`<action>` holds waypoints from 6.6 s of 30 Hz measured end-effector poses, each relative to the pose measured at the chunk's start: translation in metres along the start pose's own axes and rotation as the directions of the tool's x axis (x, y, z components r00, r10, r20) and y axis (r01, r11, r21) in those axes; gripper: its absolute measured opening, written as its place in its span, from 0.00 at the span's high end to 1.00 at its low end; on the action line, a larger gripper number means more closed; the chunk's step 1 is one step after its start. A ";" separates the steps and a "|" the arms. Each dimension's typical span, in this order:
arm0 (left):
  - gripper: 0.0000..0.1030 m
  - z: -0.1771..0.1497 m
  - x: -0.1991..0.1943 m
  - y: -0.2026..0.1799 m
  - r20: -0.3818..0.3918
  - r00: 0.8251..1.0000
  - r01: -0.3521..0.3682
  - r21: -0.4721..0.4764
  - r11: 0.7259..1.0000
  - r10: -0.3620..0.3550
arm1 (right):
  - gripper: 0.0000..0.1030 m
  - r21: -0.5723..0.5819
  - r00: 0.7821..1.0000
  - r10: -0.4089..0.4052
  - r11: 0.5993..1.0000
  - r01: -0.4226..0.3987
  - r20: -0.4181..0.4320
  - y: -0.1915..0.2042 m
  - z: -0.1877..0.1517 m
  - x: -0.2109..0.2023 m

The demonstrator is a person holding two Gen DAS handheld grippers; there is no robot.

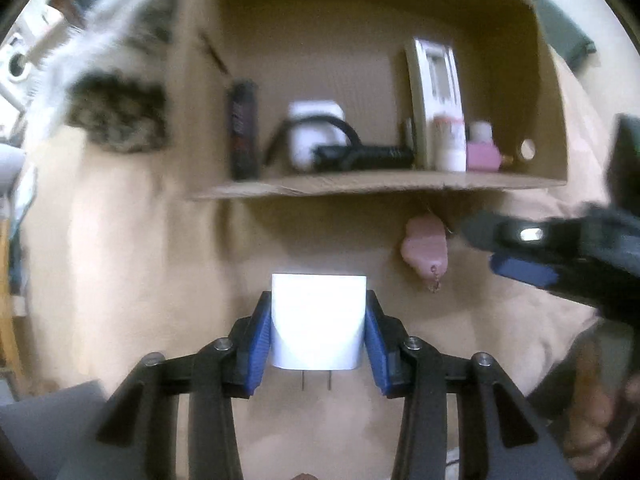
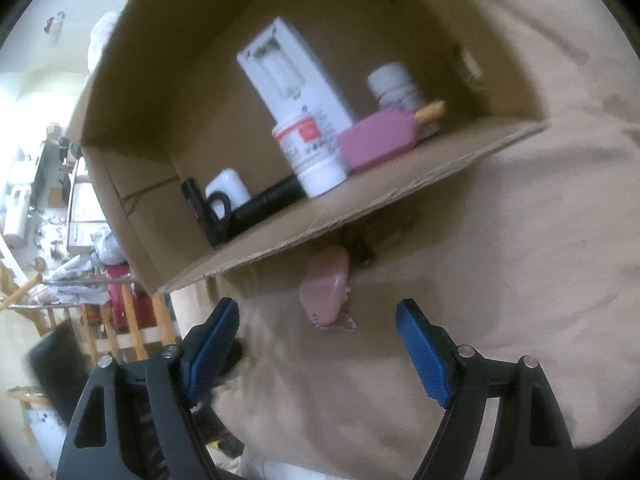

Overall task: Organize rigid objects
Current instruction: 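Grasp the white wall charger with the left gripper while the right gripper grasps the pink heart keychain, then carry the charger and heart keychain into the box and open both grippers, then withdraw both grippers from the box toward the remaining items, then grasp the pink translucent toy below the box with the right gripper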

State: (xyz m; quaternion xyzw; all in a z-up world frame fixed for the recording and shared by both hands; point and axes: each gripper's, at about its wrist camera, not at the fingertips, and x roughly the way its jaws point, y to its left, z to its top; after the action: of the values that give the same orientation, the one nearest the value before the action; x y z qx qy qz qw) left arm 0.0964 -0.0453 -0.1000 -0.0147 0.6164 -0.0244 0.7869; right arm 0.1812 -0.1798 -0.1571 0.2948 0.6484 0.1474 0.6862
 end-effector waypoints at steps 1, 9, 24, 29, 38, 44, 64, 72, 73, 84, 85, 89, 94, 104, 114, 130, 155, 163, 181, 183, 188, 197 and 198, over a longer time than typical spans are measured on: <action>0.62 -0.002 -0.009 0.005 0.018 1.000 0.001 -0.016 1.000 0.000 | 0.17 -0.010 1.000 -0.008 1.000 0.008 -0.009 0.002 0.000 0.004; 0.62 -0.017 -0.035 0.022 0.116 0.993 -0.027 -0.064 0.998 0.034 | 0.43 -0.102 0.991 -0.130 0.987 0.127 -0.027 0.021 -0.005 0.033; 0.62 -0.017 -0.031 0.034 0.138 0.990 0.013 -0.116 0.993 0.003 | 0.62 -0.199 0.929 -0.361 0.908 0.370 0.078 0.051 -0.020 0.061; 0.62 -0.016 -0.032 0.035 0.139 0.990 0.027 -0.124 0.992 -0.009 | 0.62 -0.215 0.932 -0.353 0.907 0.361 0.077 0.055 -0.030 0.060; 0.62 -0.018 -0.034 0.038 0.150 0.989 0.021 -0.136 0.990 0.000 | 0.62 -0.269 0.955 -0.288 0.916 0.297 0.072 0.059 -0.053 0.028; 0.62 -0.020 -0.035 0.039 0.155 0.988 0.006 -0.144 0.990 0.017 | 0.62 -0.309 0.972 -0.221 0.922 0.235 0.083 0.062 -0.066 -0.006; 0.62 0.010 -0.072 0.026 0.248 0.969 0.009 -0.109 0.994 0.018 | 0.62 -0.411 0.970 -0.071 0.897 0.164 0.231 0.103 -0.009 -0.085; 0.62 0.053 -0.063 0.010 0.221 0.975 0.027 -0.072 0.997 -0.010 | 0.62 -0.425 0.964 -0.062 0.889 0.171 0.258 0.105 0.029 -0.085; 0.62 0.057 -0.062 0.006 0.229 0.973 0.013 -0.061 0.998 0.001 | 0.62 -0.418 0.965 -0.061 0.893 0.168 0.256 0.104 0.034 -0.082; 0.62 0.082 -0.017 -0.009 0.226 0.974 0.023 0.013 1.000 -0.025 | 0.62 -0.360 0.967 -0.106 0.914 0.186 0.231 0.078 0.058 -0.044; 0.62 0.083 -0.011 -0.006 0.214 0.975 0.055 -0.001 0.998 -0.053 | 0.62 -0.354 0.969 -0.111 0.916 0.186 0.222 0.076 0.059 -0.040; 0.62 0.082 0.002 -0.006 0.216 0.976 0.034 -0.009 0.999 -0.032 | 0.62 -0.367 0.965 -0.159 0.902 0.229 0.210 0.074 0.060 -0.025; 0.62 0.077 0.014 -0.014 0.207 0.978 0.003 0.023 1.000 -0.008 | 0.62 -0.363 0.967 -0.181 0.901 0.236 0.180 0.072 0.064 -0.013; 0.62 0.080 0.010 -0.026 0.241 0.971 -0.012 0.056 0.998 -0.002 | 0.62 -0.327 0.967 -0.204 0.913 0.244 0.153 0.069 0.069 -0.004; 0.27 0.080 0.014 -0.024 0.222 0.975 -0.007 0.027 1.000 0.001 | 0.35 -0.311 0.968 -0.180 0.923 0.228 0.174 0.070 0.075 -0.006; 0.01 0.076 -0.005 -0.012 0.228 0.973 0.055 -0.057 0.997 -0.040 | 0.06 -0.290 0.967 -0.087 0.944 0.157 0.239 0.059 0.080 -0.036; 0.01 0.007 -0.047 0.026 0.226 0.973 0.074 -0.131 0.989 -0.043 | 0.06 -0.233 0.963 -0.058 0.965 0.122 0.263 0.026 0.006 -0.080; 0.01 -0.015 -0.034 0.041 0.158 0.987 0.065 -0.226 0.972 -0.029 | 0.06 -0.180 0.975 -0.089 0.975 0.127 0.204 0.010 -0.010 -0.065; 0.01 -0.007 -0.043 0.070 0.172 0.985 0.088 -0.383 0.919 -0.023 | 0.02 -0.191 0.912 -0.366 0.897 0.399 0.184 0.037 0.031 0.038; 0.01 -0.006 -0.045 0.070 0.172 0.985 0.096 -0.383 0.919 -0.031 | 0.00 -0.194 0.907 -0.380 0.890 0.413 0.183 0.041 0.032 0.049; 0.01 -0.006 -0.047 0.069 0.173 0.984 0.109 -0.385 0.916 -0.045 | 0.00 -0.233 0.861 -0.471 0.830 0.507 0.193 0.058 0.037 0.075; 0.01 -0.006 -0.046 0.069 0.169 0.985 0.108 -0.389 0.915 -0.045 | 0.02 -0.275 0.826 -0.488 0.784 0.557 0.282 0.070 0.030 0.080; 0.01 -0.006 -0.046 0.069 0.170 0.984 0.109 -0.390 0.914 -0.044 | 0.03 -0.285 0.829 -0.483 0.783 0.553 0.283 0.070 0.028 0.080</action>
State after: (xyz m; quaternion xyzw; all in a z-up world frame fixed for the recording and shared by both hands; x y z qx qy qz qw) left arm 0.0813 0.0264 -0.0600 -0.2003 0.5433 0.0717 0.8122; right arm 0.2305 -0.0844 -0.1798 -0.0113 0.5965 0.0374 0.8017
